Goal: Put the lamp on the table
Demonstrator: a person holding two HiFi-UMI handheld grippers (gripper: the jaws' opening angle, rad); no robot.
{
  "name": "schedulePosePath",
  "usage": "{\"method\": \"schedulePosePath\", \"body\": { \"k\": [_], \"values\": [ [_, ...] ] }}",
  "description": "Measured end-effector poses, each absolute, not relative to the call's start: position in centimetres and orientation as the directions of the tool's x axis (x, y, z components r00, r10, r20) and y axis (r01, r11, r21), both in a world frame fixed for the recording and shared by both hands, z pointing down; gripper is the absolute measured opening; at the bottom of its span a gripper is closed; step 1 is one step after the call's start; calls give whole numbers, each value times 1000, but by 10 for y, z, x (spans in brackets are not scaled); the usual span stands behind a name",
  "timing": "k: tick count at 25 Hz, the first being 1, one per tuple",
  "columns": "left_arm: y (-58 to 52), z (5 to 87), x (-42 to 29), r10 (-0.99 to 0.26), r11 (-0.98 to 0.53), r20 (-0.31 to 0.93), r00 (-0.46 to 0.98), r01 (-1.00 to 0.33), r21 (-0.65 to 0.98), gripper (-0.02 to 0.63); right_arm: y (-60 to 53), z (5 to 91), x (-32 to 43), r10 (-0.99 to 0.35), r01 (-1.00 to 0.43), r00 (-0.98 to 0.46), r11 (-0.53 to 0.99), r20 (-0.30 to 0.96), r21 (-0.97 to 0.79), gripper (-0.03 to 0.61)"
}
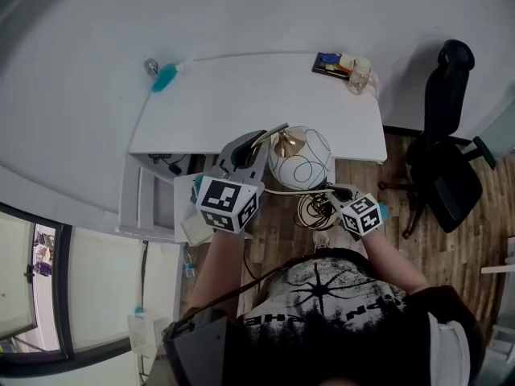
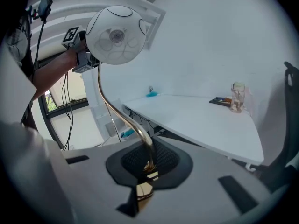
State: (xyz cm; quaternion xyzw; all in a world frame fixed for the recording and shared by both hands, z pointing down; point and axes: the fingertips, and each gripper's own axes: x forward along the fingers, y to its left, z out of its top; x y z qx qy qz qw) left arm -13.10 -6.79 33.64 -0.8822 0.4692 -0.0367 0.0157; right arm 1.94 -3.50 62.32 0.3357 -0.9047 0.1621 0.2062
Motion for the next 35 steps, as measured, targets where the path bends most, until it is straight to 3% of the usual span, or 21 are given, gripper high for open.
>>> {"method": "schedulePosePath", "body": {
  "k": [17,35],
  "values": [
    [-205,322,-103,-884,-467,38,466,-881,-69,17,-193,611,46,-466,-584,-752,799,466,-143,21],
    [-265,325,-92,-907,-421,51,418,-904,-78,17,-259,617,52,-429,-541,-779,828,457,-145,21]
  ]
}}
